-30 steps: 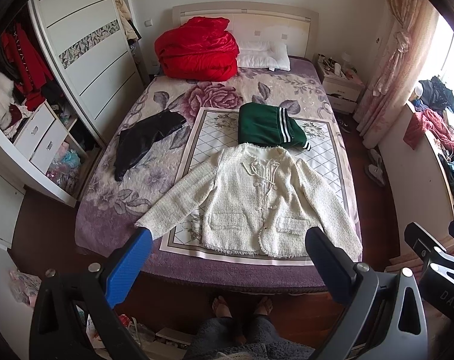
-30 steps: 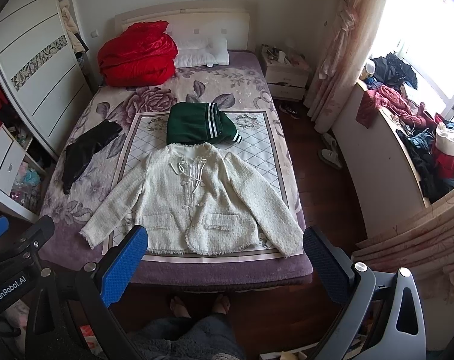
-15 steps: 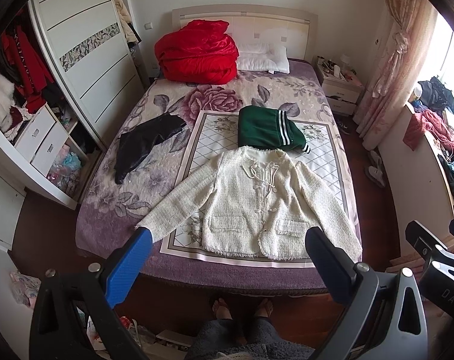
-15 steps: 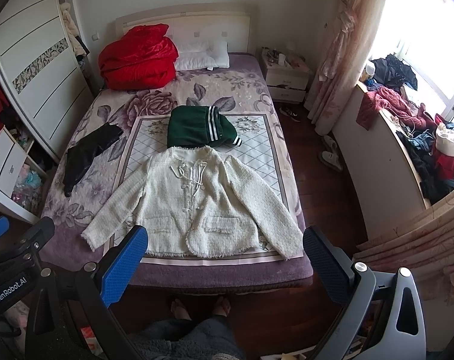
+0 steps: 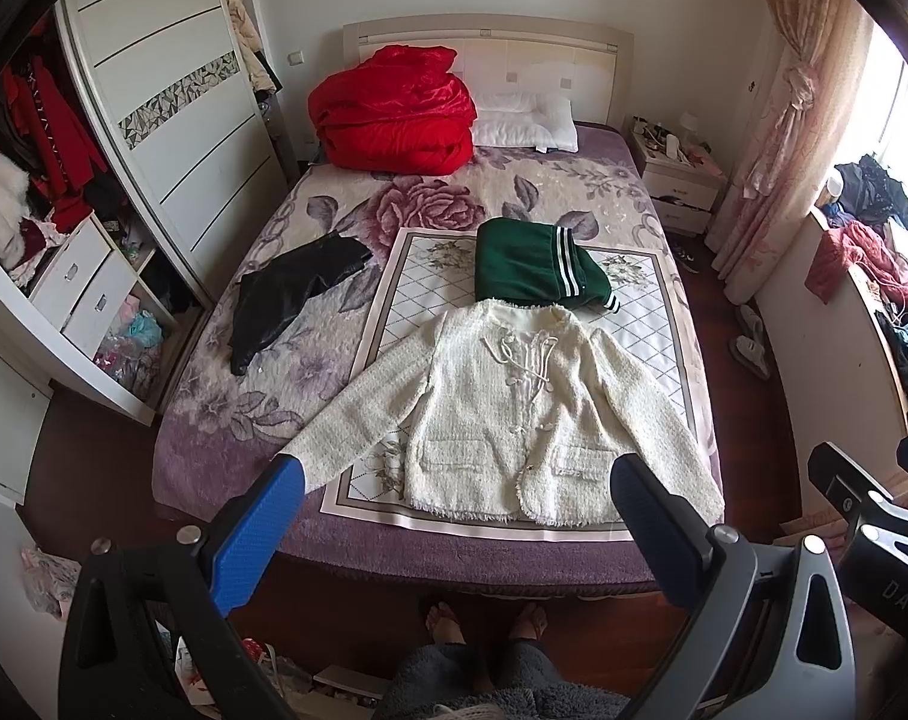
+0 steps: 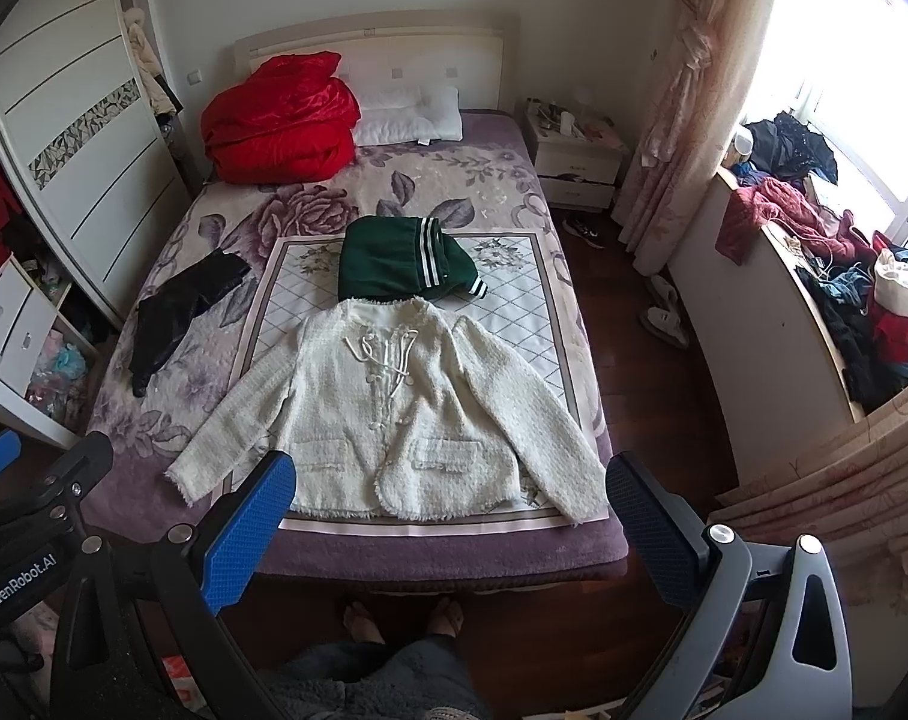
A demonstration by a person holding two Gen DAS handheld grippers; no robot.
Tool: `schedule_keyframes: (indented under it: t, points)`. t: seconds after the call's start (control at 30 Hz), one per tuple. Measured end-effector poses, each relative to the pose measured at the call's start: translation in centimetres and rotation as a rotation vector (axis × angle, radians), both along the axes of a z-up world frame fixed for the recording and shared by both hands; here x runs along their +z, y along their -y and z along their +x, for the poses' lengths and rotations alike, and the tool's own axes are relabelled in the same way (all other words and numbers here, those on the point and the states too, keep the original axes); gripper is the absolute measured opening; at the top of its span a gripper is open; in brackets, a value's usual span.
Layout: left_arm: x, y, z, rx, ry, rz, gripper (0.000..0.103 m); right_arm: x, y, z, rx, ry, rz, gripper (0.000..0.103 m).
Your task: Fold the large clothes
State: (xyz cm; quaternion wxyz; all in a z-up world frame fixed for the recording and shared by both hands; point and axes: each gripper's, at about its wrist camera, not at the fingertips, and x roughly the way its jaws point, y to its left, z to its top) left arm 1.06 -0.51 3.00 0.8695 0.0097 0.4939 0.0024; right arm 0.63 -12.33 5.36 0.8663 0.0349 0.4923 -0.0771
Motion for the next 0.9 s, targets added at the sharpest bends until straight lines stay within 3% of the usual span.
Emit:
schedule_keyframes:
  t: [0.9]
  points:
    - [1.9,1.0,2.2,-0.002,0.006,-0.002,0.103,0.3,-0.4,1.0,0.003,0.002,0.017,0.103]
